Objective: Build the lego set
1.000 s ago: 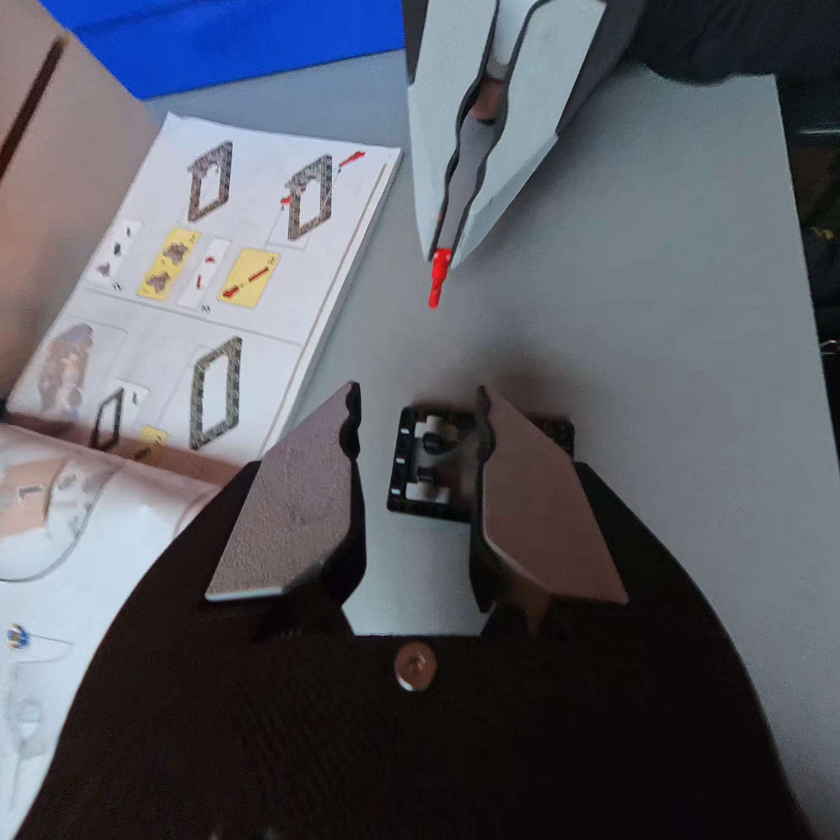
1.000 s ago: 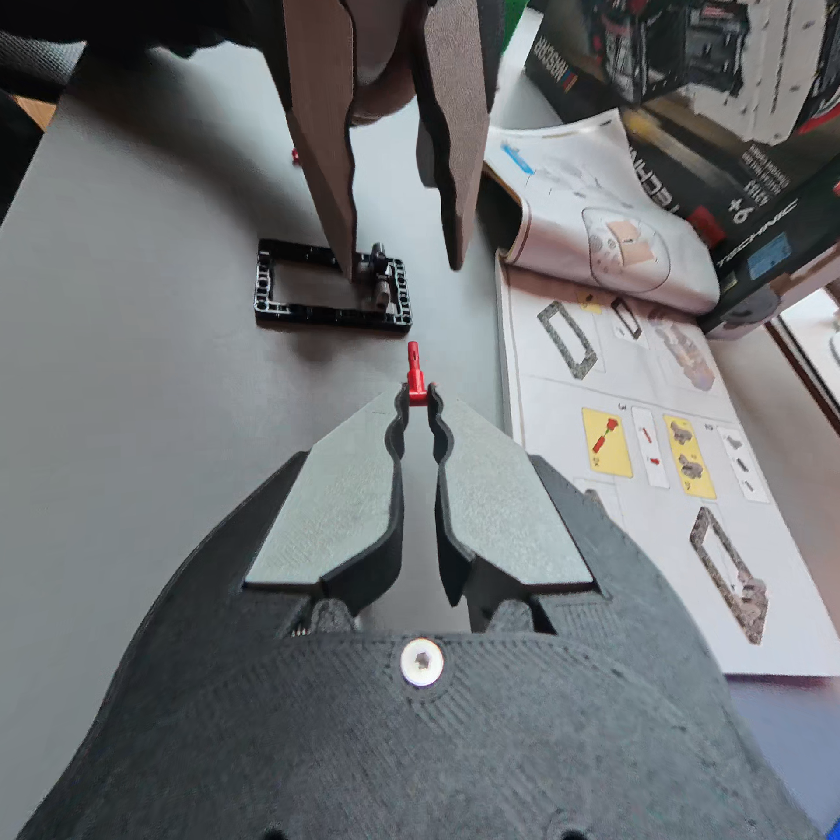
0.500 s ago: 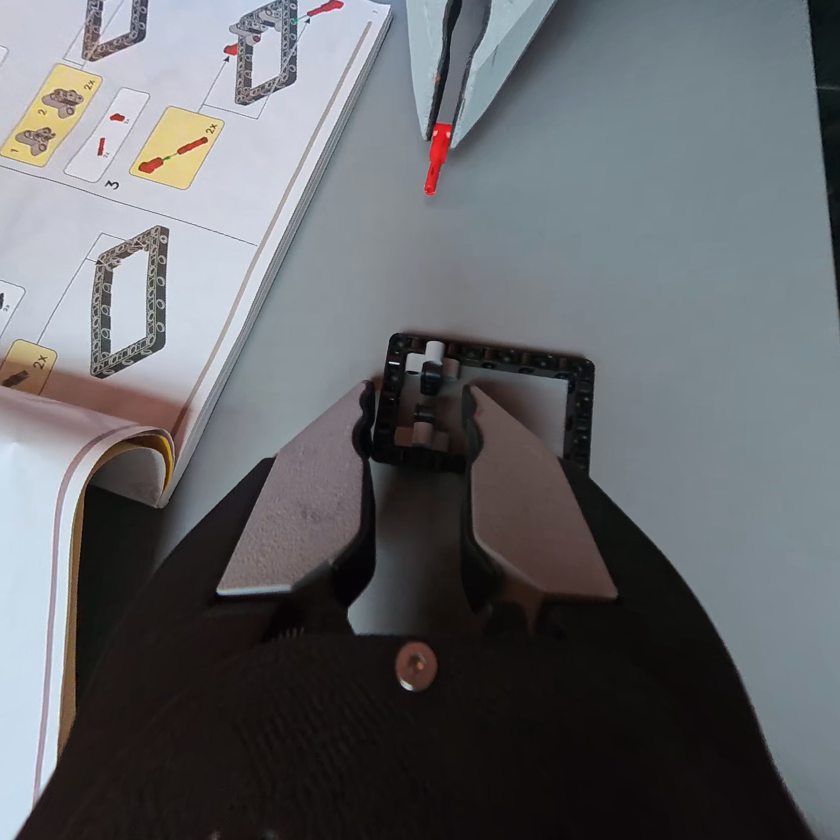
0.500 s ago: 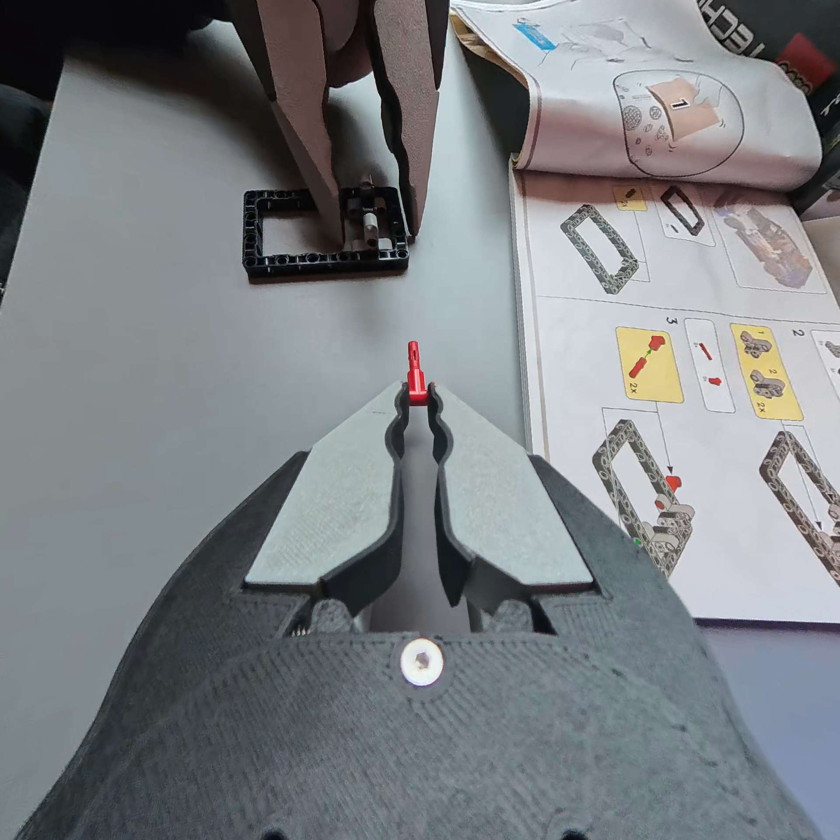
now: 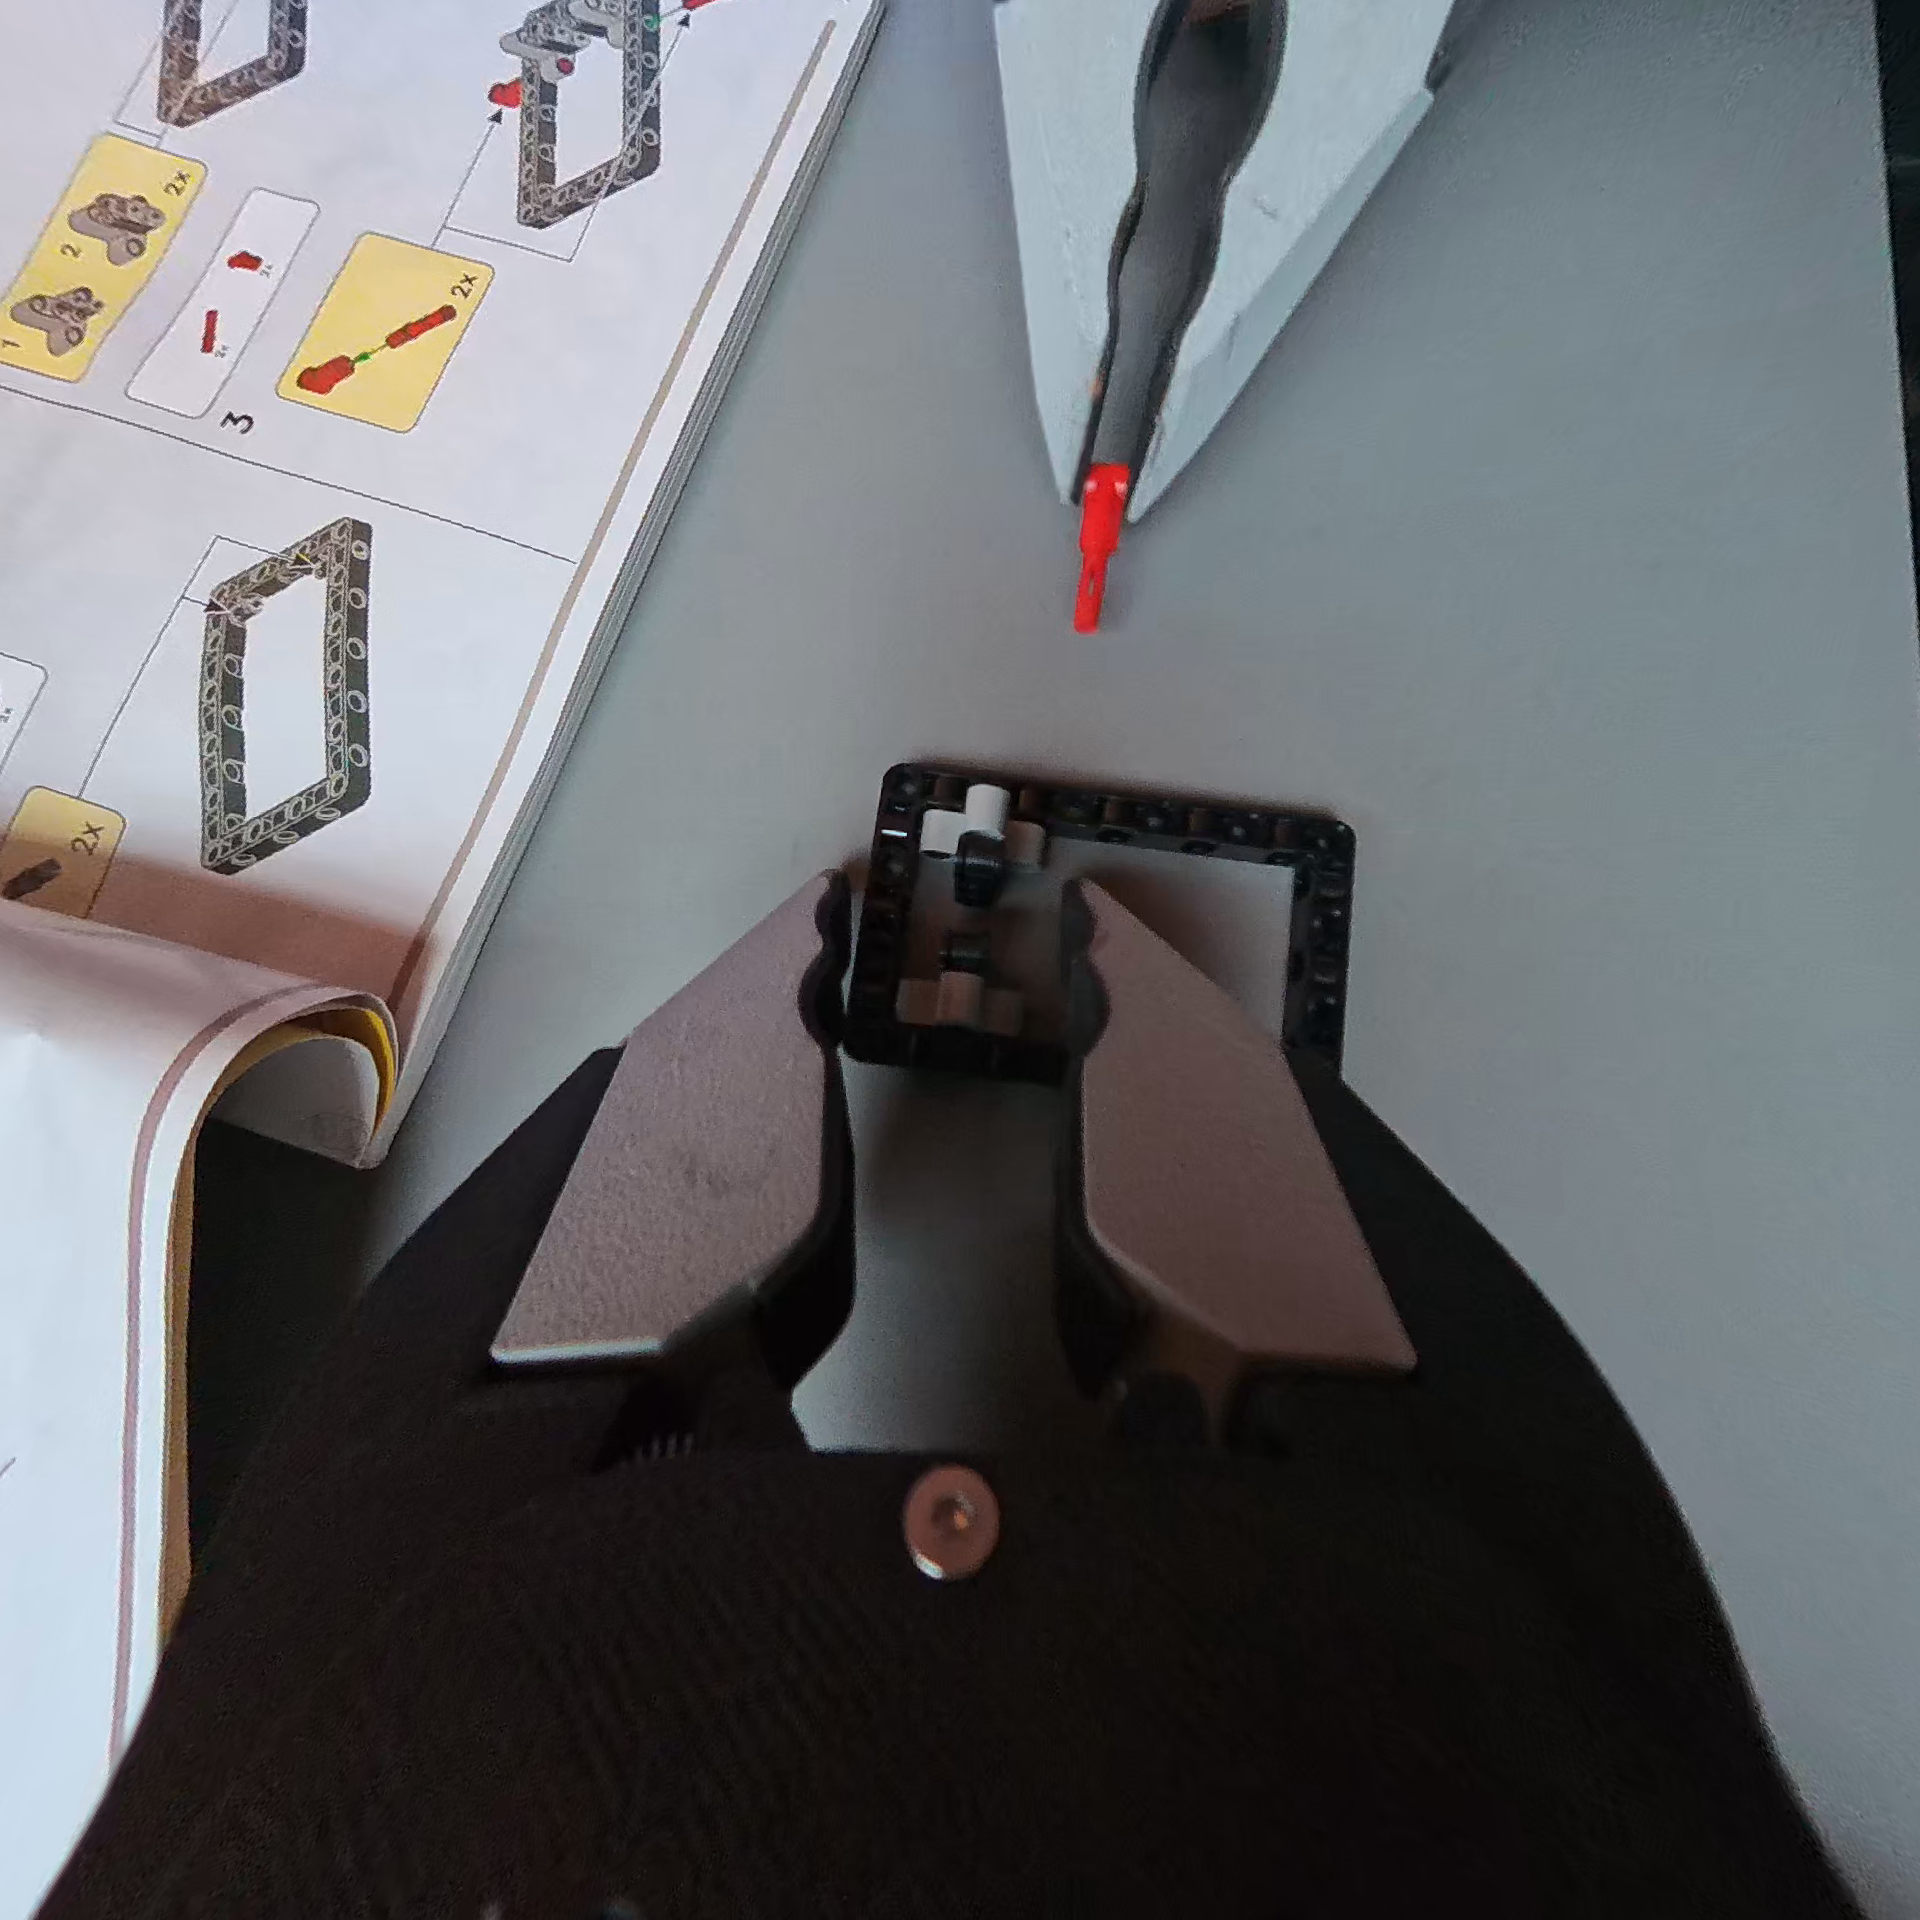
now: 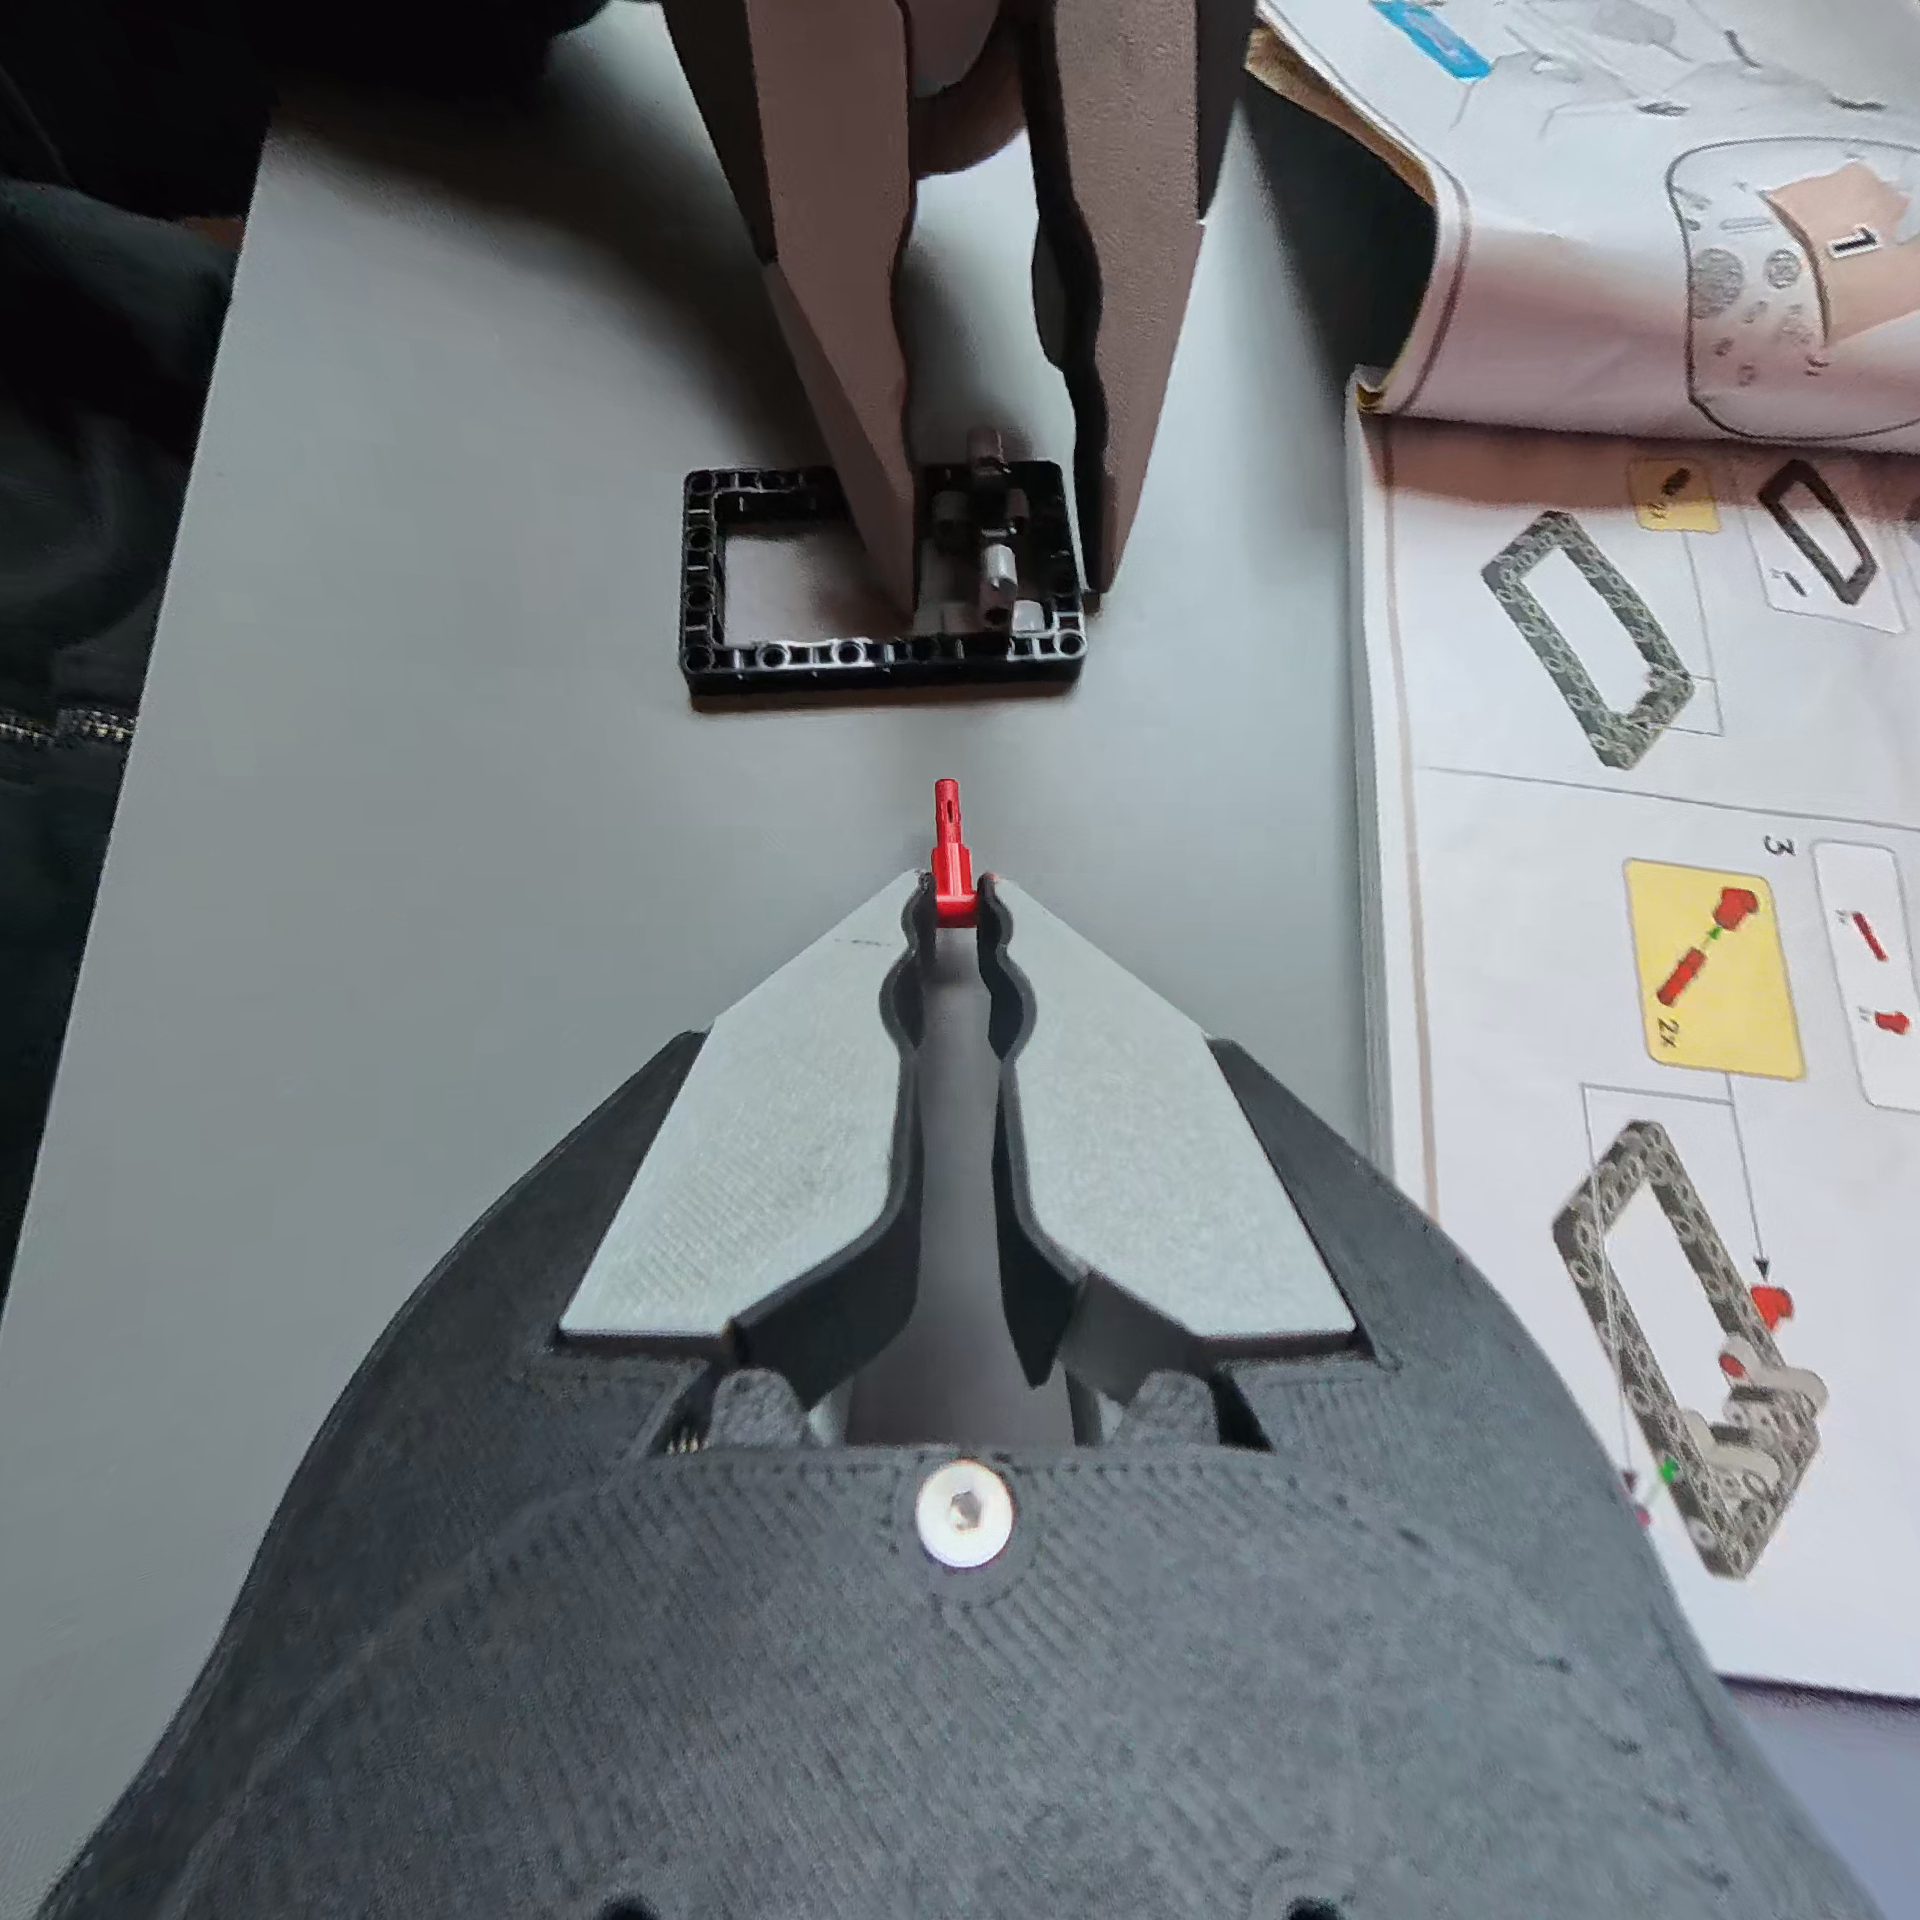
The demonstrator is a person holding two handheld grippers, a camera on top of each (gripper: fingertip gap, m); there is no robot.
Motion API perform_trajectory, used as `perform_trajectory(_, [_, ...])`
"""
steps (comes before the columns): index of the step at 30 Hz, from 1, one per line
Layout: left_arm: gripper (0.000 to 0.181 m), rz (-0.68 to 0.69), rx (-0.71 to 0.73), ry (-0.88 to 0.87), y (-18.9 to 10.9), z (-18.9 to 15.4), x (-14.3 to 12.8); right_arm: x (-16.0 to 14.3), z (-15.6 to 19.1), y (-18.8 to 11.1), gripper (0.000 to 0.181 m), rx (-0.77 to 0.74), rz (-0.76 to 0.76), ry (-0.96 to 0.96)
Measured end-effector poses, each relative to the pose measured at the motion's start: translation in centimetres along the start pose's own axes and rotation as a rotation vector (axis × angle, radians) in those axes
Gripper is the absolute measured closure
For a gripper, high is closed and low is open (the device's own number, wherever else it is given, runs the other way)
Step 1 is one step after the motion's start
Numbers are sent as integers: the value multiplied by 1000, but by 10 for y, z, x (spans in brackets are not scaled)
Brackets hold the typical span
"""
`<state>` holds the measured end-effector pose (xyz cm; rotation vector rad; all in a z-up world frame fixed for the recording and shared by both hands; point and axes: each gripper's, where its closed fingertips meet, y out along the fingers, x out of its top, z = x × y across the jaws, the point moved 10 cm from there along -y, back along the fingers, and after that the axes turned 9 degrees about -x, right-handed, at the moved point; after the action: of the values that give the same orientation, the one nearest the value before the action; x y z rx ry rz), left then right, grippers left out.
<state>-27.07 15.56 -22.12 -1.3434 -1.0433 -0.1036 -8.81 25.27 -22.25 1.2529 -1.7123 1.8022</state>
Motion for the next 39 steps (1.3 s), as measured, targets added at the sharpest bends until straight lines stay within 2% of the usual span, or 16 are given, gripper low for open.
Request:
perform_trajectory(5, [158,0,-18,21,2,-3,1,10,7,11,177,1,3,2])
perform_trajectory(30, [158,-53,15,-22,5,-7,0,14,13,20,176,-14,26,-30])
perform_trajectory(31, [157,-50,20,-24,5,-8,0,14,13,20,177,-15,26,-35])
perform_trajectory(34, [141,-24,16,-19,3,-10,0,14,14,21,177,-11,33,-53])
perform_trajectory(39, [141,-21,25,-24,-1,-11,-4,13,11,19,177,-17,27,-51])
